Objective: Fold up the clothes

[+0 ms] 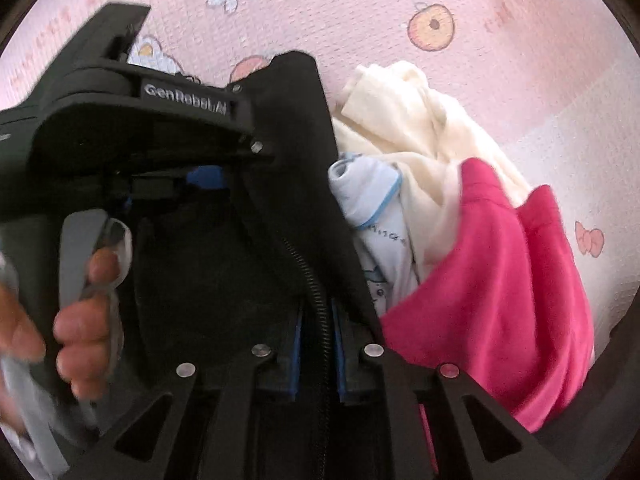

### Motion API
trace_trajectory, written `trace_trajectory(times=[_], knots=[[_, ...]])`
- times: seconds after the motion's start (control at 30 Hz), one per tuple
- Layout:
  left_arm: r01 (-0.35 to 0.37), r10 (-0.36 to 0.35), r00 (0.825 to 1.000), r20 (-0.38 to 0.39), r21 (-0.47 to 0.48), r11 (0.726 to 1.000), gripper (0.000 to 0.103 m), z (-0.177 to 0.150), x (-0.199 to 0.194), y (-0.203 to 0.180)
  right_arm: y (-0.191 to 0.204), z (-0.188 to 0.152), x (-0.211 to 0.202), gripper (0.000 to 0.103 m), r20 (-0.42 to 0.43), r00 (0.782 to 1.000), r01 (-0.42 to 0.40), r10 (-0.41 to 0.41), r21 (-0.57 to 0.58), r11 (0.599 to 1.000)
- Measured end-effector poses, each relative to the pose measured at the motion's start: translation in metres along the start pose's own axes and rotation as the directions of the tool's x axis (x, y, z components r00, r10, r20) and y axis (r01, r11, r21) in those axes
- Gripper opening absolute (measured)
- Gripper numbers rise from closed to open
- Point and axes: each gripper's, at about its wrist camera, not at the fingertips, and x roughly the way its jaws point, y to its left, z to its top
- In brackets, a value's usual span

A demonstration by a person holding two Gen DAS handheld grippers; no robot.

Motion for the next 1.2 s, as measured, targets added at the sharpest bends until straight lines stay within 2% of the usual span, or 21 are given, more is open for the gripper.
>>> trace_trajectory(times=[0.1,0.2,0.37,0.43,0.5,0.6,0.67,0.77,0.8,0.9,0.97,1.03,1.1,1.2], knots=[[0.041,-0.042,0.999,-0.016,-0.033,0.999,0.013,0.000,-0.003,0.003,0.002,-0.001,0.004,0.009,-0.004,1.000,0.018,-0.018,-0.006,1.000],[0.095,-0.095,0.995,-0.007,-0.052,0.994,0.012,0.004,-0.013,-0.002,-0.001,-0.001,-0.010,0.006,0.039,0.999,0.033,-0.033,0.001,0.999],[0.089,-0.092,0.995,0.031,0.062,0.994,0.012,0.010,-0.034,-0.048,-0.015,0.003,-0.043,0.005,0.117,0.991,0.054,-0.059,0.041,0.998],[0.108,-0.110,0.994,0.026,0.064,0.992,0.012,0.013,-0.035,-0.064,-0.026,0.005,-0.055,0.004,0.132,0.990,0.037,-0.046,0.073,0.997],[0.130,-0.131,0.991,0.017,0.062,0.990,0.012,0.016,-0.034,-0.079,-0.036,0.005,-0.064,0.004,0.146,0.987,0.054,-0.067,0.091,0.994],[0.130,-0.132,0.991,0.008,0.127,0.983,0.012,0.014,-0.026,-0.111,-0.061,0.005,-0.076,0.003,0.173,0.975,0.117,-0.140,0.137,0.984],[0.131,-0.133,0.991,0.002,0.163,0.978,0.012,0.013,-0.018,-0.132,-0.069,0.016,-0.066,0.003,0.151,0.979,0.113,-0.140,0.173,0.978],[0.145,-0.148,0.989,0.006,0.161,0.976,0.012,0.016,0.010,-0.155,-0.081,0.029,-0.053,0.003,0.129,0.982,0.106,-0.135,0.213,0.971],[0.150,-0.153,0.988,0.011,0.160,0.976,0.006,0.018,0.015,-0.163,-0.082,0.029,-0.054,0.003,0.127,0.981,0.115,-0.145,0.215,0.970],[0.155,-0.162,0.987,0.023,0.185,0.970,0.006,0.020,0.023,-0.198,-0.087,0.031,-0.054,0.003,0.124,0.977,0.144,-0.174,0.223,0.964],[0.190,-0.199,0.980,0.022,0.211,0.959,0.005,0.032,0.021,-0.217,-0.093,0.040,-0.056,0.003,0.117,0.978,0.144,-0.174,0.234,0.962],[0.209,-0.223,0.974,0.033,0.237,0.949,0.005,0.037,0.002,-0.213,-0.108,0.042,-0.063,0.003,0.120,0.976,0.144,-0.179,0.254,0.956],[0.223,-0.244,0.969,0.048,0.264,0.938,0.005,0.037,-0.018,-0.207,-0.125,0.048,-0.051,0.003,0.115,0.977,0.142,-0.179,0.271,0.952],[0.220,-0.246,0.967,0.061,0.275,0.936,0.006,0.038,-0.015,-0.210,-0.122,0.048,-0.035,0.005,0.087,0.970,0.199,-0.229,0.269,0.943]])
